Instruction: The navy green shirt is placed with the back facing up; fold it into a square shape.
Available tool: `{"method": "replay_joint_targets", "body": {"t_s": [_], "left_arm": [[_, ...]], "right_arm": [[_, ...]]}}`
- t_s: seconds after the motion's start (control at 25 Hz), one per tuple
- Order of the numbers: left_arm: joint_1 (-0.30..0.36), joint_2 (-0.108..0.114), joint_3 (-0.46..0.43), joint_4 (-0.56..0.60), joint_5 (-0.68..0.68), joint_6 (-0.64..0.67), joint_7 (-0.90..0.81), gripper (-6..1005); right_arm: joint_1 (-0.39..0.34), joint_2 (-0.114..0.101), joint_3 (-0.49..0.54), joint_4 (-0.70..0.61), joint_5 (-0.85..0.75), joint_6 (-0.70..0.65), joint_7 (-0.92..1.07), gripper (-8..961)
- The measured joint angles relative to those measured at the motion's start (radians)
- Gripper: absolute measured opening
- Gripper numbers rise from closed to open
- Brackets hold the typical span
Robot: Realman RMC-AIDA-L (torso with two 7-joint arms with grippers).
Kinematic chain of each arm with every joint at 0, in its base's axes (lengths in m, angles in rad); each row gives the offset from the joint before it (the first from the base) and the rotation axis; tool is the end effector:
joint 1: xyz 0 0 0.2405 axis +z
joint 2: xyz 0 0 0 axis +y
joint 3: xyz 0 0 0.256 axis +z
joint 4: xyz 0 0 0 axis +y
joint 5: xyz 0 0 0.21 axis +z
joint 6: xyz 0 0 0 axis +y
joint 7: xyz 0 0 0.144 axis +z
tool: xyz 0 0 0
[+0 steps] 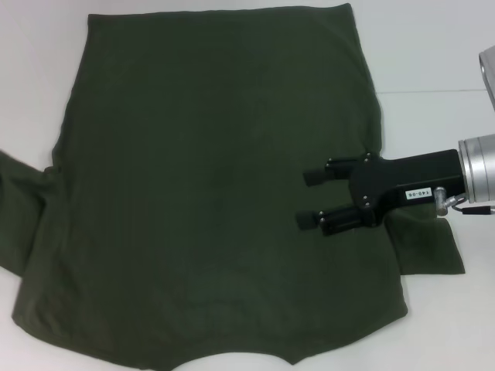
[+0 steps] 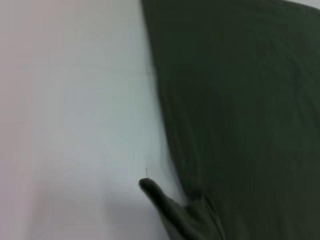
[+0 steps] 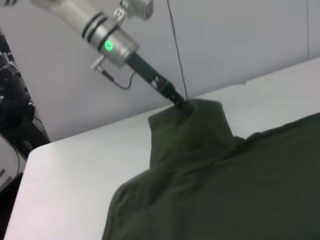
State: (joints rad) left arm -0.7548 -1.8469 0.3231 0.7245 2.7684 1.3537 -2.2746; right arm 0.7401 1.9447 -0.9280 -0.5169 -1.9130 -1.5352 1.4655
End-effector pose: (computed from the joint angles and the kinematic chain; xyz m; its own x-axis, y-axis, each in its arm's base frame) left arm -0.3284 0.4025 0.1385 0.3487 0.8457 0.4040 0.8888 -0.1616 -0.4288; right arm 0.2125 0.3739 0.0049 0.8776 -0.2977 -0.3758 -0.3329 -0.9425 -0.0309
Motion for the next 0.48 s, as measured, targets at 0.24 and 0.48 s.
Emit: {"method": "replay_joint_targets", "body": {"t_s": [0.24,0.48], "left_arm": [[-0.110,0.043,0.082,0.006,0.083,0.076,-0.069,9],[-0.212,0.062,0.243,-0.010,0.087,0.142,-0.227,11]], "right_arm": [[-0.008,0.007,0.005,0.000,-0.005,0.019,-0.011,913],[-0.010,0.011,0.002,0.000,-0.007,0.032,-0.014,913]]}}
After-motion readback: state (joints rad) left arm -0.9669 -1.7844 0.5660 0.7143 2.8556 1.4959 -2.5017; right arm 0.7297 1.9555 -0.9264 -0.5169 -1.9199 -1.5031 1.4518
